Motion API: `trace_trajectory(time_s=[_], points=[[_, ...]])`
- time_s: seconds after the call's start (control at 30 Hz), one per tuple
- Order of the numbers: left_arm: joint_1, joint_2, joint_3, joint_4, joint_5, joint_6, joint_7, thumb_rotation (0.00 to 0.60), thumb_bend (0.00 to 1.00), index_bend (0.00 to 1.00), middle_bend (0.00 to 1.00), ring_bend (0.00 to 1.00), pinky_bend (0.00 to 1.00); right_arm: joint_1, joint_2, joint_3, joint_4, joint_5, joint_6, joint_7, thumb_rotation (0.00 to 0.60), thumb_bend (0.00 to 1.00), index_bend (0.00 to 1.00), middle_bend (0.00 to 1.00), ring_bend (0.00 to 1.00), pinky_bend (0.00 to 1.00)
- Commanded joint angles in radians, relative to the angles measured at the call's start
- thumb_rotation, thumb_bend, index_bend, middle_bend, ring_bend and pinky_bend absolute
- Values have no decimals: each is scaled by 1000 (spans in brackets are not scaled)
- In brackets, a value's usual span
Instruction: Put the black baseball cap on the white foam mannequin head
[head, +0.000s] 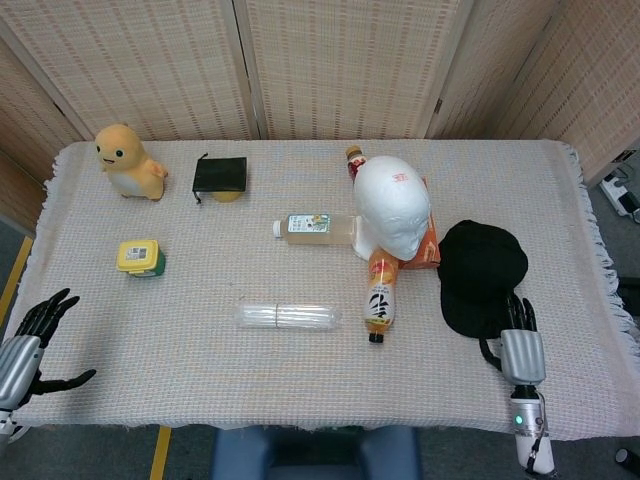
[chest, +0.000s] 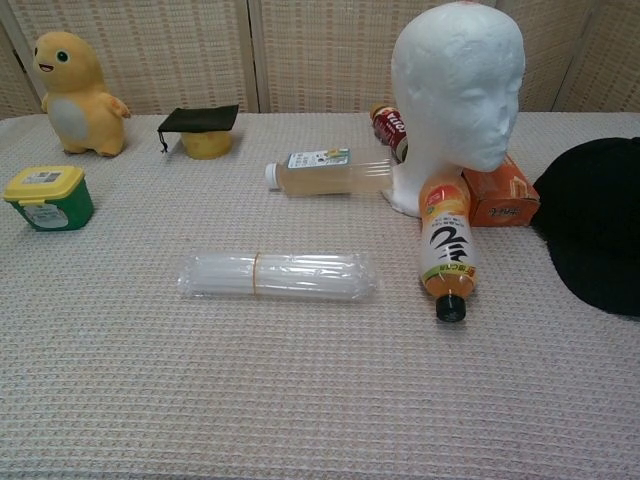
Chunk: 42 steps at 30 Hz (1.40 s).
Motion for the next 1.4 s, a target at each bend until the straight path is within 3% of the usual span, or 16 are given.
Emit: trace_trajectory(time_s=[0.03,0.37,0.8,1.4], points=[[3,-6,-9,1,-16,2,18,600,145,95,0,0,50,10,-4,5,2,5,-4,0,600,295,445,0,0,0],[11,-25,-31,1,-56,9,61,600,144,94,0,0,52,30,-14,16,12,20,-31,13,600,295,373,0,0,0],[13,-33,-39,4,-69,1,79,600,143,106,0,0,52,67,-8,37,17,40,-25,11,600,301,66,0,0,0],[19,-46,-53,9,-86,5,105,600,146,114,0,0,53,83,-7,12,35,24,-92,-34,600,321,60,0,0,0]])
